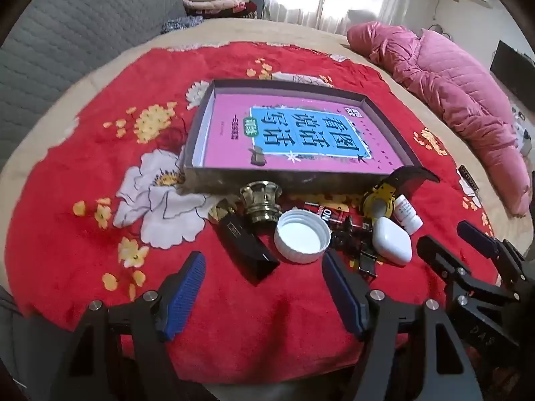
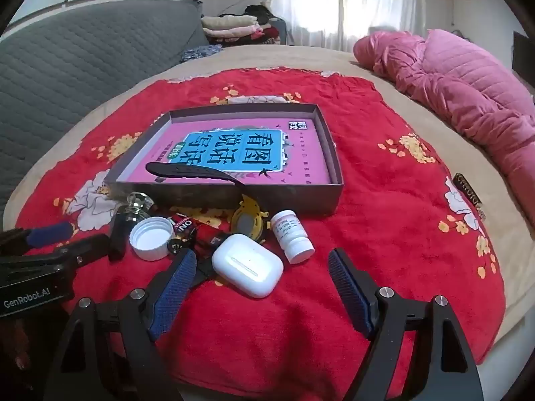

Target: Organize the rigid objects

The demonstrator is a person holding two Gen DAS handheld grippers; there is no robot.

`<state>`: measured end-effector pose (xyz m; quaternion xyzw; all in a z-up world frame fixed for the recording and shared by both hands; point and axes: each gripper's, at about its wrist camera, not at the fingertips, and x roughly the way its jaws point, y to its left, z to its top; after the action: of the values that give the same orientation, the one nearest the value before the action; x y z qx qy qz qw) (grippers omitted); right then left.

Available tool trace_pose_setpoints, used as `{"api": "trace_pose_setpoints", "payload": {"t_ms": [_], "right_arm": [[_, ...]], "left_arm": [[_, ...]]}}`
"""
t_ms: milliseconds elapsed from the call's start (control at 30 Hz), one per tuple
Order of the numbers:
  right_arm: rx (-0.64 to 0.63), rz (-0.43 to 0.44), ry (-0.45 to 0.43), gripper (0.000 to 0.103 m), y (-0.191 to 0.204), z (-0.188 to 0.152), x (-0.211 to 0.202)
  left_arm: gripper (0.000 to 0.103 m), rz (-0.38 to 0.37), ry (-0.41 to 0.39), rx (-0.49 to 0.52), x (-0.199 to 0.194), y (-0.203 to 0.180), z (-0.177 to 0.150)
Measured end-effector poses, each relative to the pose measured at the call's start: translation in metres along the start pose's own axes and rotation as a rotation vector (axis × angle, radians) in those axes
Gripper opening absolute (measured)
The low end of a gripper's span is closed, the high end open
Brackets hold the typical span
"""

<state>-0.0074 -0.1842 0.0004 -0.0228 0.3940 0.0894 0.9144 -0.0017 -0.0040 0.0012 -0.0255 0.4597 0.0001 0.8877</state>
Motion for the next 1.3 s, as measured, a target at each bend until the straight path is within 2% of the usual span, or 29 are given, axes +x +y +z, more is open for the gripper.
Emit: {"api": "trace_pose_setpoints", "payload": {"t_ms": [67, 133, 267, 300, 533, 1300], "right_arm": [[0.001, 0.003, -0.009, 0.082, -0.002, 0.0, -0.001], [0.0, 0.005, -0.015, 0.082, -0.003, 0.0, -0.002], [-0.004, -0.003, -0.024, 0.082, -0.004, 0.0, -0.001], [0.004, -0.001, -0.003, 0.082, -0.001, 0.006, 0.006], [-0.025, -0.009, -0.023, 0.082, 0.003, 0.005, 0.002], [-0.024, -0.01, -0.034, 0.082, 0.001, 0.005, -0.001]], "left_arm": [[0.071, 0.009, -0.011, 0.0, -0.004, -0.009, -0.002], [0.071, -0.04, 0.017, -0.045, 0.007, 0.004, -0.005], [0.071, -0.045, 0.004, -0.048, 0.002, 0.004, -0.001], [0.071, -0.054, 0.004, -0.048, 0.004, 0.011, 0.002], [0.071, -0.031, -0.029, -0.042, -0.001, 0.015, 0.006], [0.071, -0.029, -0.036, -0.024, -0.003, 0.013, 0.005]]}}
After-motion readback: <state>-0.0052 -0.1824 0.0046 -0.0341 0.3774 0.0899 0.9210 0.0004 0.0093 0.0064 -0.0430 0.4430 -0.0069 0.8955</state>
